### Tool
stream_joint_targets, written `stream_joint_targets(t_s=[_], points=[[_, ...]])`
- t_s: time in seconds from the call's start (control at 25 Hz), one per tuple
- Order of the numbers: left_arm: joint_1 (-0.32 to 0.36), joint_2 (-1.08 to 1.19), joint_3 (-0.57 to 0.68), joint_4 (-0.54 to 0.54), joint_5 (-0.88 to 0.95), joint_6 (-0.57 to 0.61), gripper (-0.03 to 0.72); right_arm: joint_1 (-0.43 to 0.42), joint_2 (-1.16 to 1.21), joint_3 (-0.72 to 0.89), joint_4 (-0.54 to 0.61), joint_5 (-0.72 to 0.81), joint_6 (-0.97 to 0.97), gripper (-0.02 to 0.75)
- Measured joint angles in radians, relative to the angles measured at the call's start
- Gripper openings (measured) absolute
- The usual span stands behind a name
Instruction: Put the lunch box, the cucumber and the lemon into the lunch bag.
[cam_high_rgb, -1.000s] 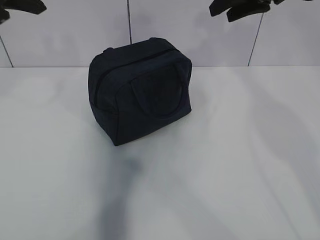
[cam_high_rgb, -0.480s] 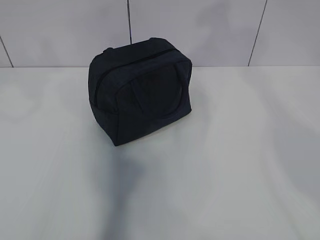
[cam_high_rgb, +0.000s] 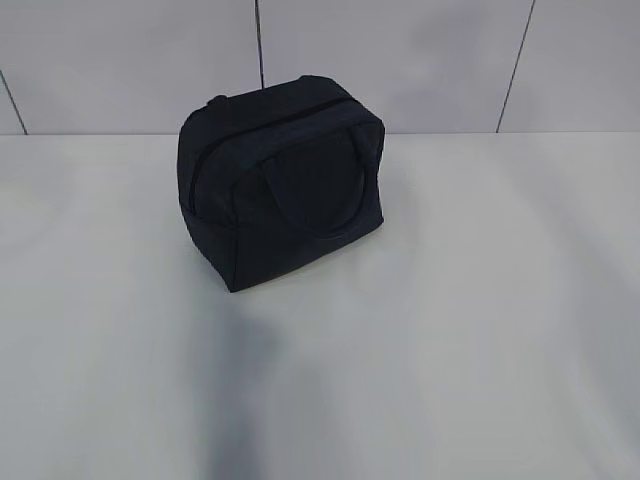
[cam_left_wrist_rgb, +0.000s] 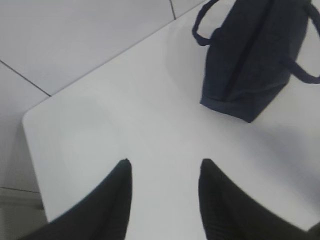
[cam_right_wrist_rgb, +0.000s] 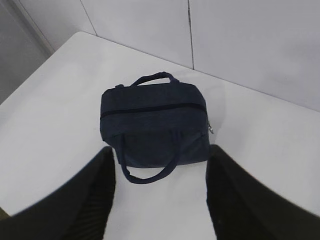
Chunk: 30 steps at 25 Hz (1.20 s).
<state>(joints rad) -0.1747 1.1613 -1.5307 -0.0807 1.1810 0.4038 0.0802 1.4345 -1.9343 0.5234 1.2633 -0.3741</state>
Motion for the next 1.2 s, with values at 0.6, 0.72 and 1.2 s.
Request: stream_joint_targets(t_s=[0.6, 0.72, 1.2], points=[[0.000, -0.289, 0.456, -0.217, -0.112, -0.070, 0.401, 0.000, -0.401, 0.555, 0.019, 0.000, -0.114, 0.433], [0.000, -0.423, 0.562, -0.233, -0.171, -0.082, 0.402, 0.000, -0.488, 0.664, 0.019, 0.000, -0.132, 0.433], [0.000, -0.752, 0.777, -0.237, -0.107, -0.157, 0.401, 0.000, -0.822, 1.028, -0.055, -0.021, -0.107, 0.433]])
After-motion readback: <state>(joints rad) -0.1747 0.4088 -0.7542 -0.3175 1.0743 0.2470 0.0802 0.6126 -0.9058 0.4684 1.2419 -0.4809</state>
